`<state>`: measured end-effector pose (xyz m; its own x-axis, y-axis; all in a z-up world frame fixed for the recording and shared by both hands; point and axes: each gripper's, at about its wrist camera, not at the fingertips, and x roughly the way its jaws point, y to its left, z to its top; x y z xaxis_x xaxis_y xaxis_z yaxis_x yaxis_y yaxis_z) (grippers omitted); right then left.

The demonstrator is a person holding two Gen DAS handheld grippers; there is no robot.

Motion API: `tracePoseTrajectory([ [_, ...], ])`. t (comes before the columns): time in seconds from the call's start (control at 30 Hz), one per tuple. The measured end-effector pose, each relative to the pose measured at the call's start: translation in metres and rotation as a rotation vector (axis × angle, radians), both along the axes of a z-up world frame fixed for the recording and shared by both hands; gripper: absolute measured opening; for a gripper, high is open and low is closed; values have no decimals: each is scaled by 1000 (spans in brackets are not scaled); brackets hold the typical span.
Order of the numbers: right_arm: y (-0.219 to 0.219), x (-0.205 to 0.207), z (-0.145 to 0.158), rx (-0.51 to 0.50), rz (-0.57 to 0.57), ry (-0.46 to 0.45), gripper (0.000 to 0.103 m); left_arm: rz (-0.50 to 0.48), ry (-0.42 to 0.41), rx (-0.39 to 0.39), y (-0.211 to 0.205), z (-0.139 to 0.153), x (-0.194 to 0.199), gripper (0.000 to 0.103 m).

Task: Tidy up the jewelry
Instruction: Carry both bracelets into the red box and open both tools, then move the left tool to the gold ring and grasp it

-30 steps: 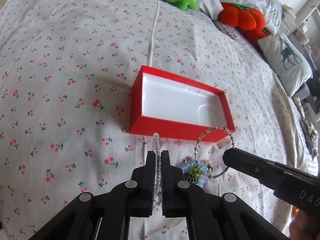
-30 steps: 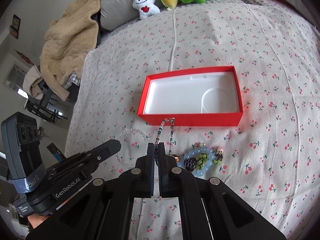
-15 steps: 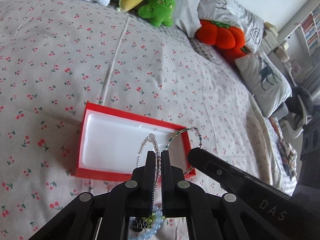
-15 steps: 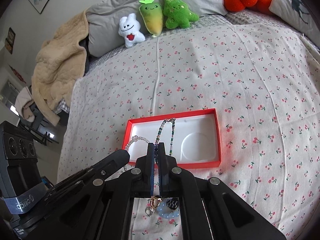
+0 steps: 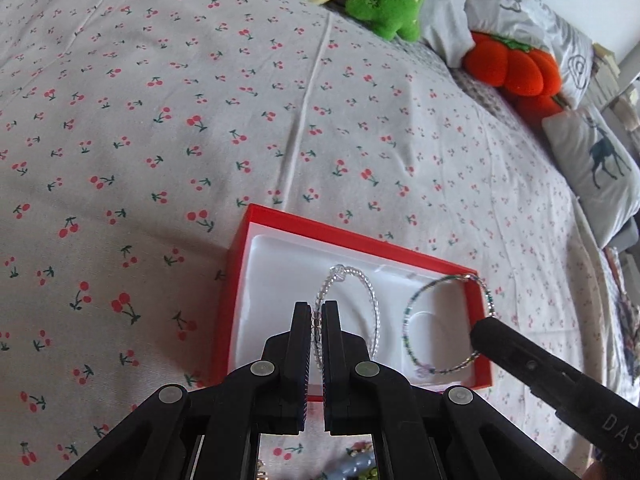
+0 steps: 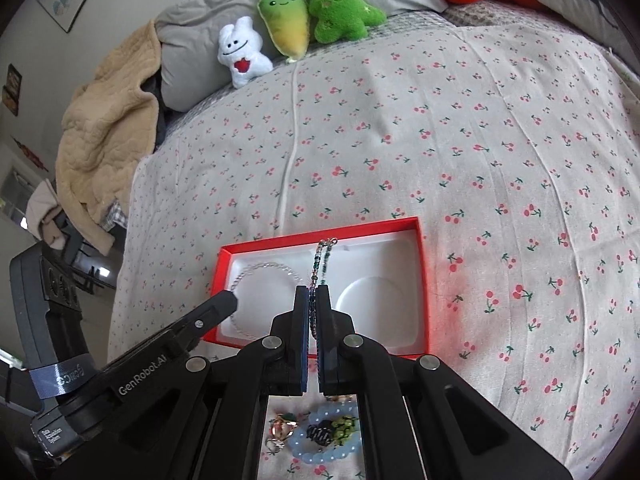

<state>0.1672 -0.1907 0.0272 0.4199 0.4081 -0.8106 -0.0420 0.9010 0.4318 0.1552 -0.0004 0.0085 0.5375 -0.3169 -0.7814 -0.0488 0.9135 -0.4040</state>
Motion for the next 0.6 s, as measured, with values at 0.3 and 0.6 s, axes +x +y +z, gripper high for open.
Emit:
tracePoseTrajectory([
  [0.3,-20,1,-16,-61,-36,28,5,16,-6,94,-5,-1,0,4],
  [0.6,-30,-8,-3,-88,-34,15,21,8,-7,120,-8,10,-10,49],
])
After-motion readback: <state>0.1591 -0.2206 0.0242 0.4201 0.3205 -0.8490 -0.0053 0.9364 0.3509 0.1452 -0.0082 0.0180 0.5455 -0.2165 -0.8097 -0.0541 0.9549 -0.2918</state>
